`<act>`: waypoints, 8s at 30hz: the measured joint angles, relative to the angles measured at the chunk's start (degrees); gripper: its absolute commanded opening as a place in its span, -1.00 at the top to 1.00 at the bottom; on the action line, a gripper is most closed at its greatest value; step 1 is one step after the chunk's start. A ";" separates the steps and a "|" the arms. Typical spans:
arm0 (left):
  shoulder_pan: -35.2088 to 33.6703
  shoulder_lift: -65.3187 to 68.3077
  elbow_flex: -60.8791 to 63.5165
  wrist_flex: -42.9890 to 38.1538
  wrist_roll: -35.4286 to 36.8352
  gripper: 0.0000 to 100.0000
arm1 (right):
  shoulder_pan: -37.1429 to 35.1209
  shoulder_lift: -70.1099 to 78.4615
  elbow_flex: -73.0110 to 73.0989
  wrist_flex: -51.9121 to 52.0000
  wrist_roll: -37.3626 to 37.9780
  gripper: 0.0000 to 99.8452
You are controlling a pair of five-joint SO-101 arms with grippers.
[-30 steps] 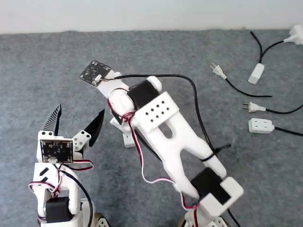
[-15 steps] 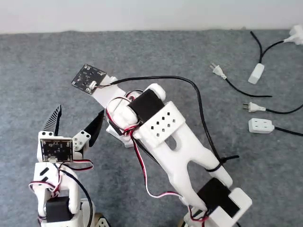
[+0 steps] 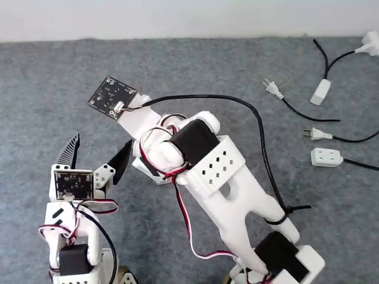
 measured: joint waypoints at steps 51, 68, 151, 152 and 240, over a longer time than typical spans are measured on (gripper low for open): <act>-7.03 0.00 2.64 -5.27 1.23 0.21 | -0.26 0.44 2.29 3.43 12.84 0.98; -21.36 0.00 -0.70 -10.81 1.23 0.21 | 3.60 19.52 -3.52 4.31 35.87 0.98; -37.71 0.00 -10.73 -10.81 -0.53 0.21 | 5.36 40.18 -24.26 4.40 57.85 0.98; -37.71 0.00 -10.73 -10.81 -0.53 0.21 | 5.36 38.95 -24.26 4.40 57.85 0.98; -37.63 0.00 -10.73 -9.41 0.35 0.21 | 6.42 35.69 -13.10 0.79 58.37 0.98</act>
